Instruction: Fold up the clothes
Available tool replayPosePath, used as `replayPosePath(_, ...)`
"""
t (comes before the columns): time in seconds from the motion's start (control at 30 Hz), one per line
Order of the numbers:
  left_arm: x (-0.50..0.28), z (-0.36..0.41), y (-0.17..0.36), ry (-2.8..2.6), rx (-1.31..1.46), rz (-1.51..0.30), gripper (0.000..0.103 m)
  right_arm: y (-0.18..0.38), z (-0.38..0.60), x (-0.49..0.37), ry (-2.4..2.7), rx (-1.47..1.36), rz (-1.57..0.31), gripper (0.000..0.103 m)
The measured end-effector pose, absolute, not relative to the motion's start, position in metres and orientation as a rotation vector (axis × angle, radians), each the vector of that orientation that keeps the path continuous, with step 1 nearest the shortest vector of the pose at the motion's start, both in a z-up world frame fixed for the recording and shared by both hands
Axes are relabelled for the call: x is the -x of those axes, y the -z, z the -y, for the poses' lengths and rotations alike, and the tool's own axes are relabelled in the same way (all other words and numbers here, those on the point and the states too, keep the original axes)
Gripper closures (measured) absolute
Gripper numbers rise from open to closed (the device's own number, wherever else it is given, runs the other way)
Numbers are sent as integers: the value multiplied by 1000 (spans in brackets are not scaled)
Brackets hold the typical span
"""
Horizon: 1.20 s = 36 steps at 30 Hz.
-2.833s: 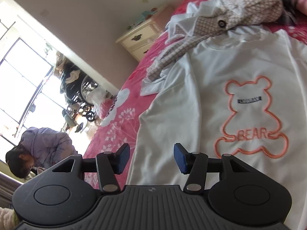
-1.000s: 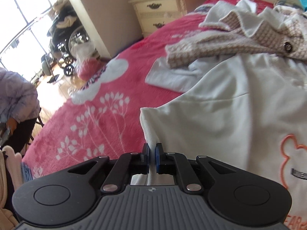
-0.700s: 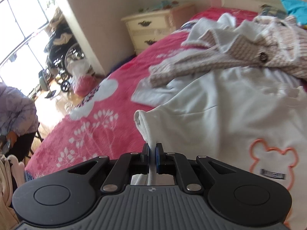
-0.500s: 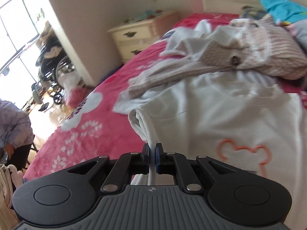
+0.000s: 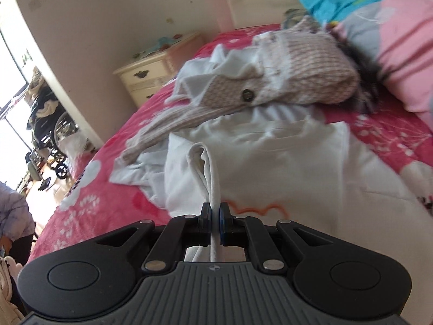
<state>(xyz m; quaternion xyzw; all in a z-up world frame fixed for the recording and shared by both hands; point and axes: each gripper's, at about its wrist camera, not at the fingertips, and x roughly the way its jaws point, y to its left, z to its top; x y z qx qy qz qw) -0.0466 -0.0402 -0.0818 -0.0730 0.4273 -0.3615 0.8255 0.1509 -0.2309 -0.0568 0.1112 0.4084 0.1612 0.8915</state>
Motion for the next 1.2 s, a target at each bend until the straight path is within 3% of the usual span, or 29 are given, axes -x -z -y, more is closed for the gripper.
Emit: replayPosePath(1.2,6,200,112,1049,134,-986,96,109,440,-126,-66,-398,-871,97)
